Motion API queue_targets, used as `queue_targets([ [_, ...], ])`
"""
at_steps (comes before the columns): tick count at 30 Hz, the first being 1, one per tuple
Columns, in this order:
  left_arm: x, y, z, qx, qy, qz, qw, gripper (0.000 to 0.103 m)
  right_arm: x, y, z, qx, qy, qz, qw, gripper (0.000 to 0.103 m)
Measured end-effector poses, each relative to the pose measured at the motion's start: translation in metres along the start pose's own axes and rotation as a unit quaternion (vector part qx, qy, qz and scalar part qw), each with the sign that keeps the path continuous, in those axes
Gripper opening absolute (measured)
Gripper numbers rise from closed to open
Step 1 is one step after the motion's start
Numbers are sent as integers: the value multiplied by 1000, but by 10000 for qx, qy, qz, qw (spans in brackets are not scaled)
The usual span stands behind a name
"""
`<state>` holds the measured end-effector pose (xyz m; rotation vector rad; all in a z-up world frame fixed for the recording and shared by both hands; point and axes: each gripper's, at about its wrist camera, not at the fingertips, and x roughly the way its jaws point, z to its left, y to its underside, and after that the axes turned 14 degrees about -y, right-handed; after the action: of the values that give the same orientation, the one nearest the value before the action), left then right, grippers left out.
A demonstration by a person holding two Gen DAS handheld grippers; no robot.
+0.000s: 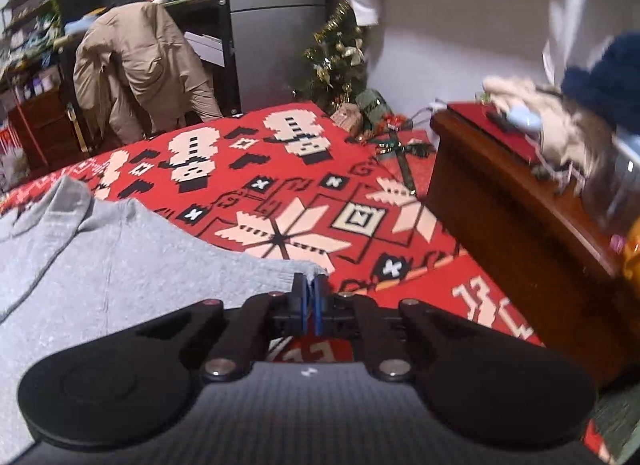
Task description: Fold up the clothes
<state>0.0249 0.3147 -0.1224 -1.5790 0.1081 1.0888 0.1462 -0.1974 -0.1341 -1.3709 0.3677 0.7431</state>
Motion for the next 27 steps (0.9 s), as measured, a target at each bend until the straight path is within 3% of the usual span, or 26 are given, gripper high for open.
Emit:
queue_targets([
  [5,-2,-2,-1,-3,124,-63,9999,34,-13,-6,-4,-69,178,-222,9996,19],
  [9,-3,-9,3,-119,362,-112,9992,34,-39,-20,18,-453,-186,-511,9975,19],
  [14,1,-19,10,-195,493,-31,9986,34,-39,-33,72,-905,-976,-373,9904,19],
  [17,5,-23,18,-323,475,84,9983,32,-20,-40,113,-1234,-1540,-122,9803,19],
  [24,11,-31,40,-708,348,251,9966,32,41,-56,208,-2081,-2299,334,9501,20],
  [27,12,-33,45,-740,354,324,9961,32,61,-58,244,-2247,-2703,410,9353,29],
])
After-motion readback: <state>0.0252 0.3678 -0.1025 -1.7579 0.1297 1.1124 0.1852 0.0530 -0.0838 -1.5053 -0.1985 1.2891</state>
